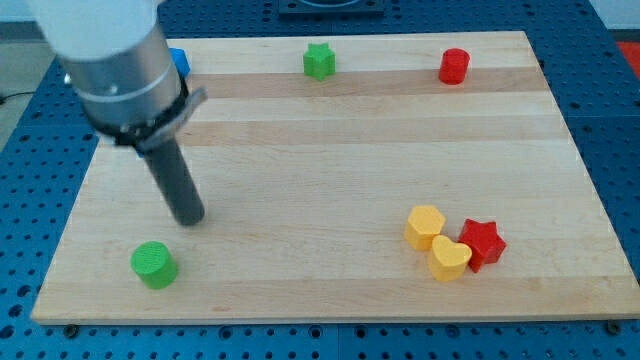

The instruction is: Move the green circle parallel down to the red circle

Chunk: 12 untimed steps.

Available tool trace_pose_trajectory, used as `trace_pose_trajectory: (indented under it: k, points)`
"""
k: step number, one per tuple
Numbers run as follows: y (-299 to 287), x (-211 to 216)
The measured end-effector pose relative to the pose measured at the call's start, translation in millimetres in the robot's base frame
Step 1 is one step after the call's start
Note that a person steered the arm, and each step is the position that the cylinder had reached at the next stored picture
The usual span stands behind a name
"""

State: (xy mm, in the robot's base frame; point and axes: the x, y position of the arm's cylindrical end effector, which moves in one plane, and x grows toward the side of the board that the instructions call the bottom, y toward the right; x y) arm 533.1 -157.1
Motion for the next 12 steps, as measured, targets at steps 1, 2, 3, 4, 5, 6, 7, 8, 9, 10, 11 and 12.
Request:
trace_pose_trajectory:
  k: [1,2,3,4,5,6,7,8,9,10,11,12]
  points:
    - [41,71]
    - [16,86]
    - [-56,85]
    - [-35,51]
    - [32,44]
    - [52,-9]
    - [40,-2]
    - [108,43]
    - [70,66]
    - [38,56]
    - [32,31]
    - [26,3]
